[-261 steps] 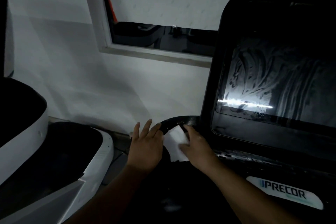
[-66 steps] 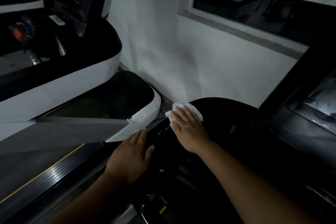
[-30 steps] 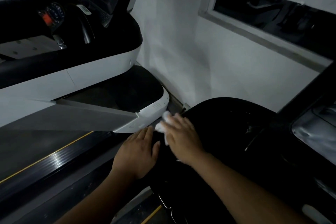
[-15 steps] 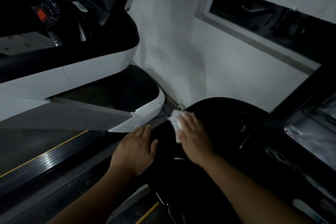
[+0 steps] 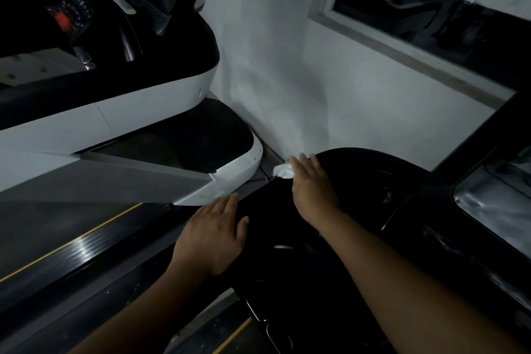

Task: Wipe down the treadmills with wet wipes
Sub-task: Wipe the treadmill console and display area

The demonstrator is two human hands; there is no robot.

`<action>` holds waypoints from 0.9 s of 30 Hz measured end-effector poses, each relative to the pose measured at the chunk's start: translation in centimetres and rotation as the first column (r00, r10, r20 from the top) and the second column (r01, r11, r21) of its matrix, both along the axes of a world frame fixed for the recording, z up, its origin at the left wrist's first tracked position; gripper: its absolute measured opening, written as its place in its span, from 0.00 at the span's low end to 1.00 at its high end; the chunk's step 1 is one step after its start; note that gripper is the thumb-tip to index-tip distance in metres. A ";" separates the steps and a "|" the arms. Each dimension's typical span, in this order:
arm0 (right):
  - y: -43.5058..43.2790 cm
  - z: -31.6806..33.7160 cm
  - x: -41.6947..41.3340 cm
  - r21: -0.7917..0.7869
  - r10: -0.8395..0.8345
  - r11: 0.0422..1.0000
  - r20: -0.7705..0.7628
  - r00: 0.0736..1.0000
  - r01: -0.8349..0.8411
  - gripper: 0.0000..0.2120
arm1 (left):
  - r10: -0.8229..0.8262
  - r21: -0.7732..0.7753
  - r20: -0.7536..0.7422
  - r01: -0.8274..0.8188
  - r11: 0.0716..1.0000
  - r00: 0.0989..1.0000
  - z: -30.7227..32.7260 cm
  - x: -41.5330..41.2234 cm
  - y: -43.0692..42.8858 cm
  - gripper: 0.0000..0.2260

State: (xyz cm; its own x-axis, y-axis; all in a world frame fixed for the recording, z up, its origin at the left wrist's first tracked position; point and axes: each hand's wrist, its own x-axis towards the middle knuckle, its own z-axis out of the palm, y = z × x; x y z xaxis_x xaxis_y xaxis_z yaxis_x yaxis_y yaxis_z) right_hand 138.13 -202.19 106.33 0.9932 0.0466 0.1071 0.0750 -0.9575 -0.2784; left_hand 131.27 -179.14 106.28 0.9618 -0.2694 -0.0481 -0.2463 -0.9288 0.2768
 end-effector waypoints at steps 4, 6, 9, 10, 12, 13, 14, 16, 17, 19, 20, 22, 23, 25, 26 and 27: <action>2.6 -0.8 -1.3 0.171 0.119 0.973 0.213 0.970 -0.157 0.19 | 0.000 0.006 0.001 0.000 1.000 1.000 -0.2 0.2 0.0 0.36; 2.5 -1.1 -3.7 0.196 0.304 0.918 0.209 0.929 -0.345 0.19 | 0.001 0.006 0.004 -0.001 1.000 1.000 -0.3 0.1 0.0 0.37; -1.2 -1.2 -3.0 0.238 0.332 0.908 0.090 0.939 -0.344 0.19 | 0.000 0.010 0.017 -0.001 1.000 1.000 -0.2 0.0 -0.1 0.37; -2.3 -0.7 -2.0 0.294 0.222 0.927 0.077 0.972 -0.235 0.16 | 0.002 0.013 0.022 -0.002 1.000 1.000 -0.2 0.1 -0.1 0.37; -3.1 0.8 0.5 0.289 -0.041 0.957 0.113 0.993 0.007 0.12 | 0.003 0.017 0.019 -0.004 1.000 1.000 -0.2 0.1 0.0 0.37; -2.9 1.2 1.2 0.289 -0.130 0.953 0.116 0.985 0.091 0.13 | 0.006 0.014 0.019 -0.006 1.000 1.000 -0.2 0.1 0.0 0.37; -2.3 1.4 1.5 0.308 -0.193 0.939 0.096 0.976 0.155 0.14 | 0.008 0.011 0.020 -0.009 1.000 1.000 -0.2 0.1 0.0 0.37; -0.7 1.4 0.6 0.232 -0.100 0.970 0.106 0.989 0.073 0.19 | 0.003 0.007 0.019 -0.004 1.000 1.000 -0.1 0.1 0.0 0.37; 0.0 0.9 -0.3 0.197 0.019 0.979 0.127 0.992 -0.044 0.22 | 0.001 0.011 0.020 -0.002 1.000 1.000 -0.2 0.1 -0.1 0.37; 1.0 -0.1 -2.9 0.237 0.216 0.940 0.142 0.966 -0.245 0.23 | 0.006 0.027 0.027 -0.007 1.000 1.000 -0.2 0.1 -0.1 0.37; 1.1 -0.5 -4.0 0.250 0.313 0.907 0.137 0.940 -0.338 0.22 | 0.006 0.032 0.026 -0.007 0.999 1.000 -0.2 0.1 -0.1 0.37; 0.5 -0.7 -5.0 0.262 0.427 0.857 0.122 0.896 -0.444 0.19 | 0.008 0.032 0.022 -0.009 0.999 1.000 -0.2 0.0 -0.1 0.37; -0.1 -0.7 -4.7 0.274 0.395 0.870 0.110 0.912 -0.410 0.17 | 0.010 0.029 0.024 -0.011 1.000 1.000 -0.2 0.0 -0.2 0.38; -1.3 -0.5 -2.5 0.303 0.162 0.935 0.102 0.982 -0.186 0.12 | 0.009 0.028 0.026 -0.010 1.000 1.000 -0.1 0.0 -0.2 0.38; -1.6 -0.2 -1.2 0.290 0.010 0.956 0.111 0.994 -0.042 0.09 | 0.009 0.028 0.026 -0.009 1.000 1.000 0.0 0.0 -0.2 0.38; -1.3 0.0 -0.1 0.275 -0.095 0.959 0.098 0.991 0.064 0.09 | 0.010 0.028 0.029 -0.010 1.000 1.000 0.0 0.0 -0.3 0.38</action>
State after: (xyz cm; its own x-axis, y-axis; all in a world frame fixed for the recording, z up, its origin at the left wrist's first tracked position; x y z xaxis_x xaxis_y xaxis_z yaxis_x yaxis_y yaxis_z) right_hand 137.99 -203.51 106.29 0.9739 -0.0778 0.2131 0.0462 -0.8517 -0.5220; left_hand 131.25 -179.39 106.33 0.9656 -0.2586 -0.0276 -0.2444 -0.9386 0.2437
